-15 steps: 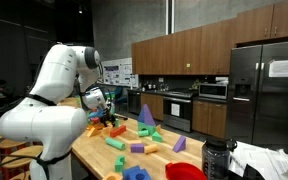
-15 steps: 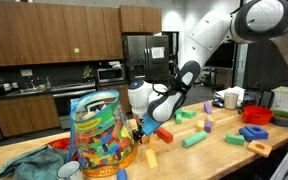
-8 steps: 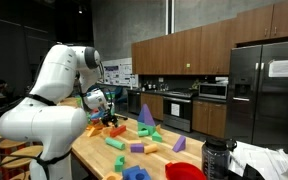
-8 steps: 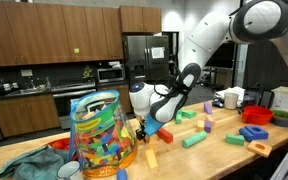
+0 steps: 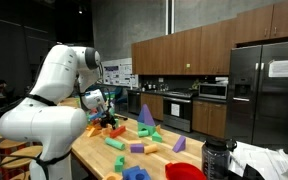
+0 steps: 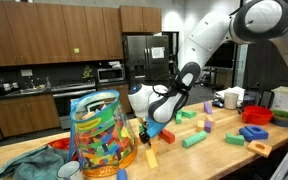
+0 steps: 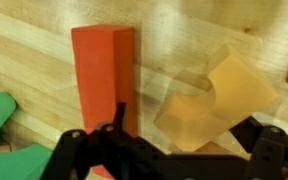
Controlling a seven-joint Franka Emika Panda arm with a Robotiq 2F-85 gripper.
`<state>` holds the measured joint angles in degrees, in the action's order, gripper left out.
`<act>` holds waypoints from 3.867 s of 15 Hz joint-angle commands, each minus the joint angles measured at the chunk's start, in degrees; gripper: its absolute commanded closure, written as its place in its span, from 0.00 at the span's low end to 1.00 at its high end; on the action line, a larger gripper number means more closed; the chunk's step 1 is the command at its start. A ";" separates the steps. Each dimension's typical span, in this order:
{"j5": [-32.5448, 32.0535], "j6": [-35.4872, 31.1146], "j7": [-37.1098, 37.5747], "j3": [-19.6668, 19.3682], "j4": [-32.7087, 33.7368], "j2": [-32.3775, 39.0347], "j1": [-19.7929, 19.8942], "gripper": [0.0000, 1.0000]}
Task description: Put the blue triangle into the bag
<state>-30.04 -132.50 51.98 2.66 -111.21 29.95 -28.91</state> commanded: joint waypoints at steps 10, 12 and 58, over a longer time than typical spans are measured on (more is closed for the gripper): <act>5.53 2.25 -5.90 2.41 0.29 -0.30 1.22 0.55; 5.73 2.12 -6.10 2.52 0.34 -0.37 1.12 0.69; -79.68 -6.02 70.36 11.30 -0.39 -16.57 6.46 0.94</act>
<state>-99.66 -138.13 112.92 11.96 -112.88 13.21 -24.15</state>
